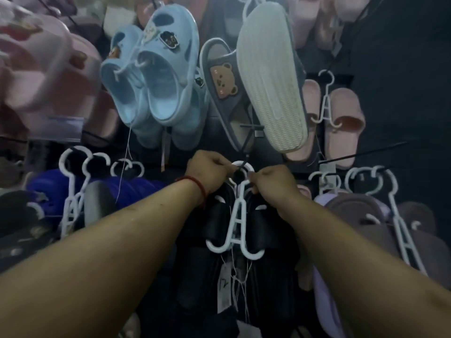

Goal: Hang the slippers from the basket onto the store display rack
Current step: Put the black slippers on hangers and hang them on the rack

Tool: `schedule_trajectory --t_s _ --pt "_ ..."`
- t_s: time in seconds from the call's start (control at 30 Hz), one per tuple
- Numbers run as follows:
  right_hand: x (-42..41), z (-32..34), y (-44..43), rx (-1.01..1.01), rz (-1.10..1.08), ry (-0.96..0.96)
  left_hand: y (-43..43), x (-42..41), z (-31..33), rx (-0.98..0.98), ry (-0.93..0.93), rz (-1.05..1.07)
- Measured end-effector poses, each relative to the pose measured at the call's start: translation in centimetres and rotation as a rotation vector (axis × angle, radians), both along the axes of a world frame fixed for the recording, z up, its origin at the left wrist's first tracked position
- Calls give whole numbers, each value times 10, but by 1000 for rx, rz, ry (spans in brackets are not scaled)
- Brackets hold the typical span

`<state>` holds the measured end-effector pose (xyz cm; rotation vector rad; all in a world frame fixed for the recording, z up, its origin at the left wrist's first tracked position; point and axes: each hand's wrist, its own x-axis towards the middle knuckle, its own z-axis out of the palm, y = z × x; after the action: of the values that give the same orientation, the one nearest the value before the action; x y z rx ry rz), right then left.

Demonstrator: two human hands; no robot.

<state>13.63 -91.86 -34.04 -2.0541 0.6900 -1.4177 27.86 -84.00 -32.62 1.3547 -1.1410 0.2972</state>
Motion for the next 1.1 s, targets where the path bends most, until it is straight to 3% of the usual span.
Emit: schedule_trajectory --t_s 0.1,0.3,0.53,0.73,0.97,1.1 --pt "3 -3 0 -24 -12 -31 2 2 -4 -15 -14 1" --pt "-10 -12 20 -84 -30 4 43 -6 -9 167 -154 69" --pt "-26 -37 79 -237 -130 272 125 -30 -34 315 -390 181" --pt "-18 -60 164 -341 -101 429 208 -30 -74 462 -408 248" --pt "38 -114 272 -433 180 517 335 -15 -130 794 -377 399" --pt "78 -140 330 -513 118 353 426 11 -161 944 -302 636"
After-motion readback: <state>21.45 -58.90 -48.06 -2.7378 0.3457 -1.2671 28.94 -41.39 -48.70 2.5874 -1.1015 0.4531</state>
